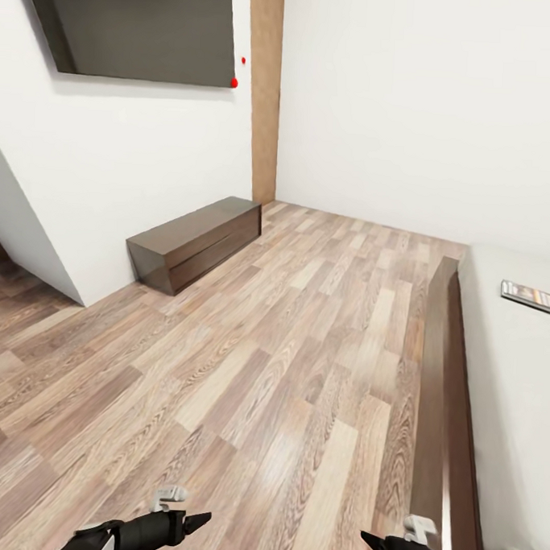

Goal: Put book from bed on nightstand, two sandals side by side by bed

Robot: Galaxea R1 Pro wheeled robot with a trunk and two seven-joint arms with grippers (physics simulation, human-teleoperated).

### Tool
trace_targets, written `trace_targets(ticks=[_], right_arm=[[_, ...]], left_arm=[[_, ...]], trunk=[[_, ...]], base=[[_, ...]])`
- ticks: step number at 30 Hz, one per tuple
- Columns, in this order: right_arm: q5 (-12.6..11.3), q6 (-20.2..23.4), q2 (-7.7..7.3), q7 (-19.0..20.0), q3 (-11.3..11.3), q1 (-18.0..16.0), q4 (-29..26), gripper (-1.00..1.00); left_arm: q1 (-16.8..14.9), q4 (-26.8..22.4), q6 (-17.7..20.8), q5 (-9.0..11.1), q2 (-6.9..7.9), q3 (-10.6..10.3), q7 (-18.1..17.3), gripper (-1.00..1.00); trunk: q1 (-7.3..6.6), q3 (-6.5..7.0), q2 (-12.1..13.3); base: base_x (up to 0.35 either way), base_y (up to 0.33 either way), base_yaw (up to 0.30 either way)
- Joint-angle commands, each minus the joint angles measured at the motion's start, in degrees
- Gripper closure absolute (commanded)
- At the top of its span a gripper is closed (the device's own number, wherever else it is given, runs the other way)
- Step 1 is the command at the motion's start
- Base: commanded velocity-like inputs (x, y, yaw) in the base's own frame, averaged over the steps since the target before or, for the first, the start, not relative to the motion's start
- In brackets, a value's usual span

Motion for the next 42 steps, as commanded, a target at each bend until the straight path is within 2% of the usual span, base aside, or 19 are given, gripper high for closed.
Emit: trace_targets(ticks=[1, 42], right_arm=[[-0.34, -0.34, -0.02, 0.15, 0.51, -0.04, 0.05, -1.00], [-0.25, -0.34, -0.04, -0.02, 0.51, -0.03, 0.14, -1.00]], left_arm=[[-0.04, -0.08, 0.61, -0.37, -0.05, 0.49, -0.37, -1.00], [-0.04, -0.05, 0.60, -0.37, -0.19, 0.49, 0.04, -1.00]], trunk=[[-0.23, 0.14, 0.40], [-9.24, 7.50, 16.84]], base=[[0.000, 0.000, 0.183], [0.000, 0.000, 0.014]])
